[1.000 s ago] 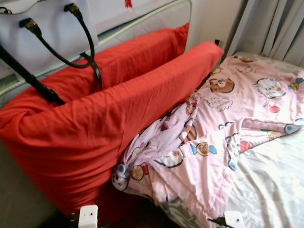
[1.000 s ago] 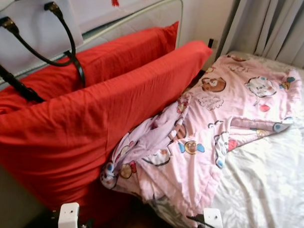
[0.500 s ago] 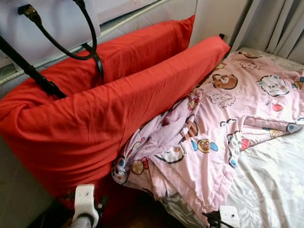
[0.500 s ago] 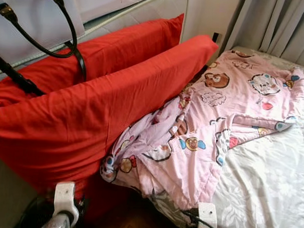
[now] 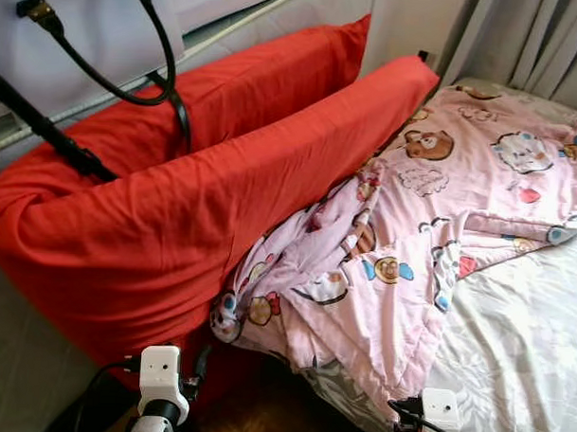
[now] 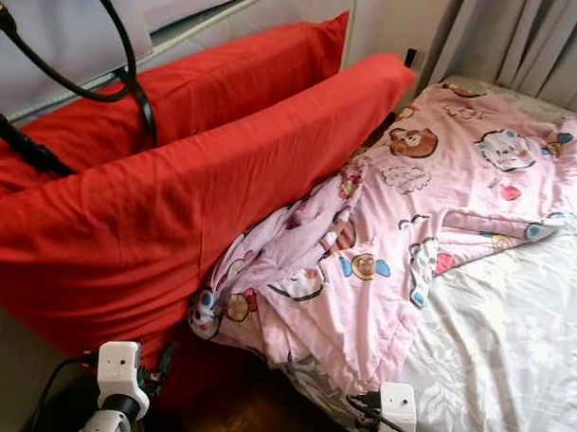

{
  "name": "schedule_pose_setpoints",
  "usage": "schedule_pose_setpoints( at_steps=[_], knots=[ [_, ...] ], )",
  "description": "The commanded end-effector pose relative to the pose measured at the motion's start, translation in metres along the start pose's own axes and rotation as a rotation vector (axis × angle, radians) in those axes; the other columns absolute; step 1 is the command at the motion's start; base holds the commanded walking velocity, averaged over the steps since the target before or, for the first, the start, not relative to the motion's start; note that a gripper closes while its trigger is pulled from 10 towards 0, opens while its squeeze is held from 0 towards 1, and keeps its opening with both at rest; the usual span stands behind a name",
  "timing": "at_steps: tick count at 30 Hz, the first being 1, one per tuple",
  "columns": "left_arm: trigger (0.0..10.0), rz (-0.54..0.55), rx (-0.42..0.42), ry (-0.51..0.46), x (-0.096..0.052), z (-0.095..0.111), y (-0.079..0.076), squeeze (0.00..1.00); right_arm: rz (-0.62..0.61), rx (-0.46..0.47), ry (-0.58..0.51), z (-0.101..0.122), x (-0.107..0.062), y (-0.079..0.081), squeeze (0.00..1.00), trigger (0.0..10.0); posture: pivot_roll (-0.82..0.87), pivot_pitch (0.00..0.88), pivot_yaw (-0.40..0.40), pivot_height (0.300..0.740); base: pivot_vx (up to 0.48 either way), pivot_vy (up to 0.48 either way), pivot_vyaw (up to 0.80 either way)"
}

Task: Clean up the room

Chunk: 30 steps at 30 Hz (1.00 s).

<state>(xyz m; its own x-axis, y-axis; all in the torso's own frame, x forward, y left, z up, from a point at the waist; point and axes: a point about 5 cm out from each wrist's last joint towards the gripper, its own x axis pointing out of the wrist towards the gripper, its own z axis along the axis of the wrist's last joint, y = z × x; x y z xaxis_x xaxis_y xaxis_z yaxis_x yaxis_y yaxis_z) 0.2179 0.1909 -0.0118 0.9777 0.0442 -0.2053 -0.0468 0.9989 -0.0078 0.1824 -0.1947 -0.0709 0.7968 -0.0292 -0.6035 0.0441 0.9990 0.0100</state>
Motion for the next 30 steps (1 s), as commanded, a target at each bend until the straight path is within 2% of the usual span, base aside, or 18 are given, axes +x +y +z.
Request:
schedule_pose_setpoints(
  at_steps=[1,10,11,12,13,14,15,16,17,18,25,30],
  knots=[
    [10.0,0.008,-0.009,-0.012,0.000,0.003,-0.001,0.00,-0.012,0.015,0.014,-0.006,-0.003,-0.002,0.00,10.0,-0.06,0.181,-0.005,0.740,0.000,0.000,0.00],
    [10.0,0.002,-0.008,-0.037,0.002,0.011,-0.001,0.00,-0.018,0.031,-0.025,-0.004,-0.004,-0.001,0.00,10.0,-0.07,0.160,0.004,0.740,0.000,0.000,0.00],
    [10.0,0.002,-0.008,-0.040,0.002,0.012,-0.001,0.00,-0.017,0.009,-0.094,0.009,0.000,0.001,0.00,10.0,-0.06,0.155,0.003,0.740,0.000,0.000,0.00],
    [10.0,0.002,-0.008,-0.041,0.002,0.013,-0.001,0.00,-0.011,-0.020,-0.238,0.040,0.008,0.004,0.00,10.0,-0.06,0.151,0.003,0.740,0.000,0.000,0.00],
    [10.0,0.002,-0.008,-0.041,0.002,0.013,-0.001,0.00,-0.011,-0.020,-0.238,0.040,0.008,0.004,0.00,10.0,-0.06,0.151,0.003,0.740,0.000,0.000,0.00],
    [10.0,-0.002,-0.004,-0.045,0.001,0.014,-0.002,0.00,-0.015,-0.048,-0.360,0.068,0.013,0.007,0.00,10.0,-0.06,0.149,0.003,0.740,0.000,0.000,0.00],
    [10.0,-0.002,-0.004,-0.045,0.001,0.014,-0.002,0.00,-0.015,-0.048,-0.360,0.068,0.013,0.007,0.00,10.0,-0.06,0.149,0.003,0.740,0.000,0.000,0.00],
    [10.0,-0.006,0.003,-0.047,0.000,0.016,-0.002,0.00,-0.019,-0.059,-0.445,0.087,0.014,0.009,0.00,10.0,-0.06,0.144,0.004,0.740,0.000,0.000,0.00],
    [10.0,-0.006,0.003,-0.047,0.000,0.016,-0.002,0.00,-0.019,-0.059,-0.445,0.087,0.014,0.009,0.00,10.0,-0.06,0.144,0.004,0.740,0.000,0.000,0.00],
    [10.0,-0.005,0.001,-0.051,-0.001,0.017,-0.002,0.00,-0.030,-0.041,-0.519,0.098,0.011,0.010,0.00,10.0,-0.06,0.142,0.005,0.740,0.000,0.000,0.00],
    [10.0,-0.002,-0.004,-0.057,-0.002,0.021,-0.003,0.00,-0.022,0.001,-0.560,0.100,0.006,0.012,0.00,10.0,-0.06,0.129,0.006,0.740,0.000,0.000,0.00],
    [10.0,0.001,-0.011,-0.062,0.000,0.024,-0.006,0.00,-0.032,-0.011,-0.488,0.089,0.006,0.012,0.00,10.0,-0.06,0.122,0.003,0.740,0.000,0.000,0.00]
  ],
)
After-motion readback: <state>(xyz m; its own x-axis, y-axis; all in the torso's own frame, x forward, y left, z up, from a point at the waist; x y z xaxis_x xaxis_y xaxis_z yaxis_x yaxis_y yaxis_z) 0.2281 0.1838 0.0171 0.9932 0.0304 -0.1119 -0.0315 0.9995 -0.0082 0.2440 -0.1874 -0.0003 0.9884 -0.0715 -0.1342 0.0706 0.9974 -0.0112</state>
